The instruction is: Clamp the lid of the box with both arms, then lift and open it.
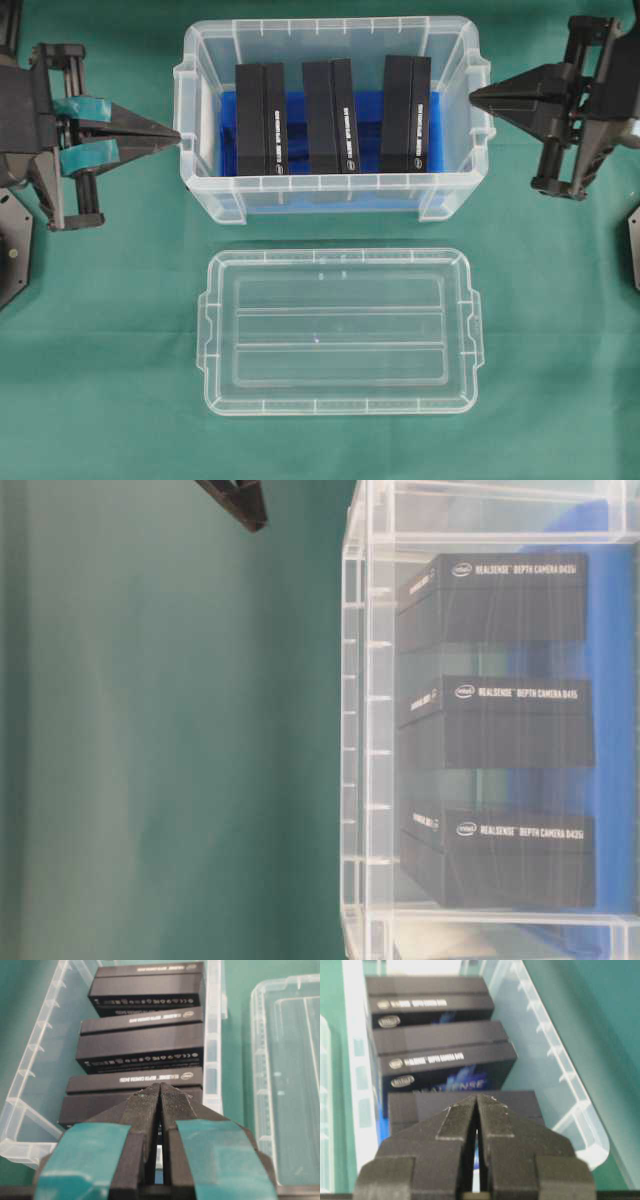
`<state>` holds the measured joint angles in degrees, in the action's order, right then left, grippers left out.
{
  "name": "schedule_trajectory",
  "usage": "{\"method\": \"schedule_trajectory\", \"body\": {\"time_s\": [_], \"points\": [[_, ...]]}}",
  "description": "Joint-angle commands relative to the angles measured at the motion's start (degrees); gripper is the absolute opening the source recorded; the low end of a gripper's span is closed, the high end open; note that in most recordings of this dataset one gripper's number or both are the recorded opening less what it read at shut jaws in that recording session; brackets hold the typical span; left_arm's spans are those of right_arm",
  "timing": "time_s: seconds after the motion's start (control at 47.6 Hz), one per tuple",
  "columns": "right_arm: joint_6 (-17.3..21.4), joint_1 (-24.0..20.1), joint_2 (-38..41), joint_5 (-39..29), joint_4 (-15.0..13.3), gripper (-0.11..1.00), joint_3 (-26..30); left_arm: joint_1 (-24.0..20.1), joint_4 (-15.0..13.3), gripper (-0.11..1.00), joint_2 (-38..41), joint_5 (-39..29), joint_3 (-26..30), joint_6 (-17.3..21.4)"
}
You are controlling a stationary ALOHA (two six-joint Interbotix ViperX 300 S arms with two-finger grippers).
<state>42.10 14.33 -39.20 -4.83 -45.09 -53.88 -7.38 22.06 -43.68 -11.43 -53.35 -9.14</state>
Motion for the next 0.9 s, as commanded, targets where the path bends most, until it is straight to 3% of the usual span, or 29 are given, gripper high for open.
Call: {"method": "schedule_trajectory", "body": {"time_s": [0.0,0.315,0.504,0.881], "points": [[0.18,0.00,-1.23,0.88,0.26,0.00,0.44,0.88,-0.53,-0.01,-0.70,0.53,0.44,-0.18],[0.44,-1.76,-1.85,0.26,0.70,0.00,0.18,4.39,-0.79,-0.01,-1.58,0.62,0.26,-2.37],[0.44,-5.01,-1.85,0.35,2.72,0.00,0.18,7.38,-0.79,-0.01,-1.49,0.62,0.44,-3.34],[0.35,-7.38,-1.85,0.18,3.60,0.00,0.18,8.53,-0.79,-0.01,-1.58,0.44,0.44,-4.57]]}}
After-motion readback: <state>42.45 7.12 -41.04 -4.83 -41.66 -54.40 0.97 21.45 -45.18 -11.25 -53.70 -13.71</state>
